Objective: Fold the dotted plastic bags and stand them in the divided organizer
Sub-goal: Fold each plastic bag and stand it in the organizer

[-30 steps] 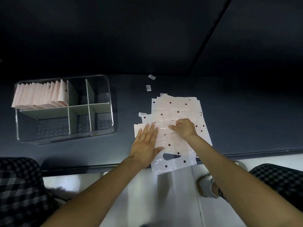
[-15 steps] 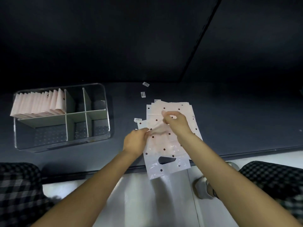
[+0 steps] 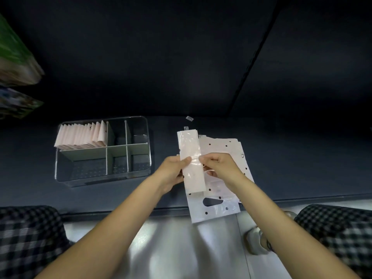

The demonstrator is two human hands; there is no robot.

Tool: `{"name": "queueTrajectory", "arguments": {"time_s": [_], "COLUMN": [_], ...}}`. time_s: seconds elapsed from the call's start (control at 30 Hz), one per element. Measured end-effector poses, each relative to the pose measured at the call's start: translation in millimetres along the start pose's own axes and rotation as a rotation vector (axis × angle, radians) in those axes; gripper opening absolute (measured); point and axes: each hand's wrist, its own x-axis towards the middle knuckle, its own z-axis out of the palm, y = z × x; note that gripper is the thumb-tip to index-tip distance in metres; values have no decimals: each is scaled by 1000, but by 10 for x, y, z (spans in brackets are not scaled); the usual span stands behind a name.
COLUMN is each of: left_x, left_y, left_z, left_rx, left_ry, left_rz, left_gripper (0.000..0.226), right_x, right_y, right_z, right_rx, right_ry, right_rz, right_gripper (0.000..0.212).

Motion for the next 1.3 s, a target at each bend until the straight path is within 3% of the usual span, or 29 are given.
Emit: {"name": "queueTrajectory", "arguments": {"time_s": [0.33, 0.47, 0.6, 0.73, 0.9, 1.13, 1.23, 1.3], "left_x": [-259, -290, -306, -318, -309, -293, -269, -257], "left_y": [42, 26, 38, 48, 46, -46, -56, -48], "left_z": [-369, -491, -613, -714, -783, -758, -775, -802], "left_rx": [-25, -88, -176, -181, -200, -218, -141, 68], "left_ry": [62, 114, 48, 3, 13, 160, 275, 323], "left_rz": [100, 135, 156, 186, 176, 65, 178, 331], "left_gripper": [5, 10, 24, 22, 22, 11, 9, 16], "right_x": [-47, -26, -6, -6, 37, 106, 143, 152], "right_y": [-37, -43, -60, -95, -107, -34, -27, -50], "right_z": [231, 315, 393, 468, 533, 634, 650, 678], "right_rx": [48, 106, 212, 157, 11, -121, -135, -126], "right_ry": [21, 2, -74, -156, -130, -75, -86, -123], "right_rz": [-27, -39, -61, -153, -276, -384, -352, -330], "right_gripper": [5, 8, 16, 28, 36, 37, 38, 34]}}
